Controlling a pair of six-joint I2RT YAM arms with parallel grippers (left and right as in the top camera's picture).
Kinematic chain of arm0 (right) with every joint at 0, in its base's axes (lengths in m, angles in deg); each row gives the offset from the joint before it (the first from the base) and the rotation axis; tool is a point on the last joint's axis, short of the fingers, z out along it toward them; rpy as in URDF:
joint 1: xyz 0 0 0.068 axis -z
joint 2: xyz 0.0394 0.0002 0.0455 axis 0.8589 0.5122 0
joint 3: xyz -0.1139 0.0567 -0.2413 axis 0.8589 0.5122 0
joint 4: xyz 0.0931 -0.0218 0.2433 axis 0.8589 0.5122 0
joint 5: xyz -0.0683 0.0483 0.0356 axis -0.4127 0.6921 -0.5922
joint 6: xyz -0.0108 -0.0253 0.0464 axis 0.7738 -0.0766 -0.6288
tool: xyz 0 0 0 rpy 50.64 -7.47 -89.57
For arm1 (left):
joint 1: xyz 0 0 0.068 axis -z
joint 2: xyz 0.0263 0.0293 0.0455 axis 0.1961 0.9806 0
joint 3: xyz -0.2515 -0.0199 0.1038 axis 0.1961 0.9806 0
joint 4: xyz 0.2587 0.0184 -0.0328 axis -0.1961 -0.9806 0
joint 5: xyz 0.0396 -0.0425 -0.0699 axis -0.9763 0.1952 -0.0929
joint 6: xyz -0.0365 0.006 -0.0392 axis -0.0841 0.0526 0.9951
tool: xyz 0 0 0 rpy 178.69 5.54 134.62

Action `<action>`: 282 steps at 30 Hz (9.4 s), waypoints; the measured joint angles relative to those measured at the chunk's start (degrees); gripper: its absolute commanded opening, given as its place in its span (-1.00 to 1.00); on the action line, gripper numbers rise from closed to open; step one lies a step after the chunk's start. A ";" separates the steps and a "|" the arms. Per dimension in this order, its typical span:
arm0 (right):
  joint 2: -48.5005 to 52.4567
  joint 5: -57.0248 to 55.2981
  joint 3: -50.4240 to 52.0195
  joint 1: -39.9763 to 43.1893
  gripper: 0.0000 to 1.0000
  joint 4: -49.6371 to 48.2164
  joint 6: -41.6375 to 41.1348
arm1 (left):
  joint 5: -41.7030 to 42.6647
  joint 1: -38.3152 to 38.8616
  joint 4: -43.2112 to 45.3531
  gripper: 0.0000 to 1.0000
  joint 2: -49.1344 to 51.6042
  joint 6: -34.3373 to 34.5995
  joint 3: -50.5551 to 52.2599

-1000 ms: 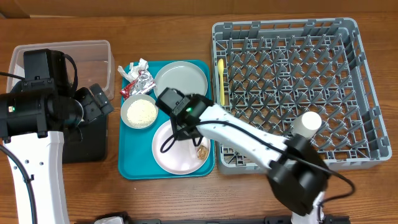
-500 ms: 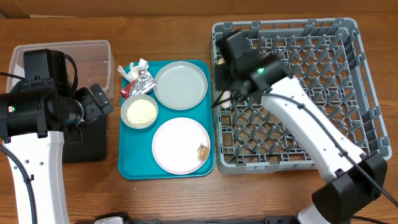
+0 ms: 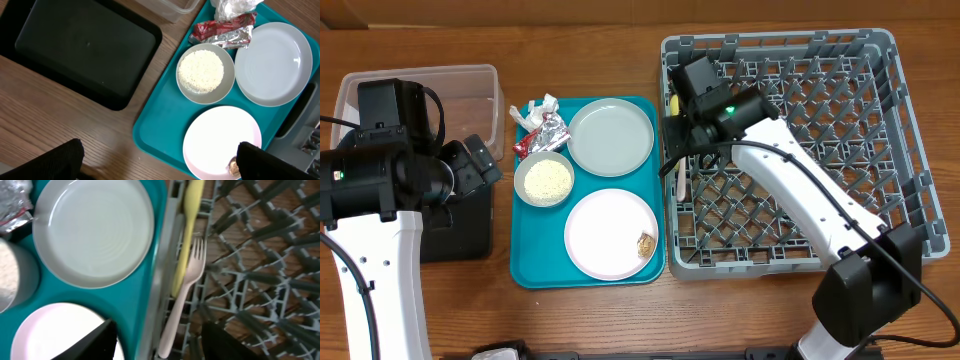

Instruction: Sort waste into correct bins and load items into the dishwasher rack

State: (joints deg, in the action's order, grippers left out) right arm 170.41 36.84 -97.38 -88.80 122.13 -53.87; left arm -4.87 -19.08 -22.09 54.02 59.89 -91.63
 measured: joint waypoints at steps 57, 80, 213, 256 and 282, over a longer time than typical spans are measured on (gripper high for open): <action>-40.19 3.39 0.00 5.95 1.00 17.38 -11.41 | 7.96 26.12 20.50 -0.08 16.87 7.67 33.53; -40.09 3.34 0.00 5.95 1.00 17.77 -11.41 | 3.72 26.01 32.87 -0.92 16.83 9.31 42.73; -40.04 3.06 0.00 5.95 1.00 20.15 -11.54 | -49.42 2.19 25.16 -0.92 -5.51 6.43 31.12; -27.98 20.35 0.02 6.29 -0.92 9.35 11.65 | 41.72 12.31 34.38 0.37 -11.80 -13.11 20.46; -14.64 -32.61 0.04 27.15 -0.92 2.40 15.65 | 41.88 12.31 32.81 0.67 -15.19 -13.11 17.00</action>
State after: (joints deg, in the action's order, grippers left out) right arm 155.76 4.23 -97.34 -61.65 124.53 -38.22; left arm 37.01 -6.77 10.72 38.83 46.78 -74.63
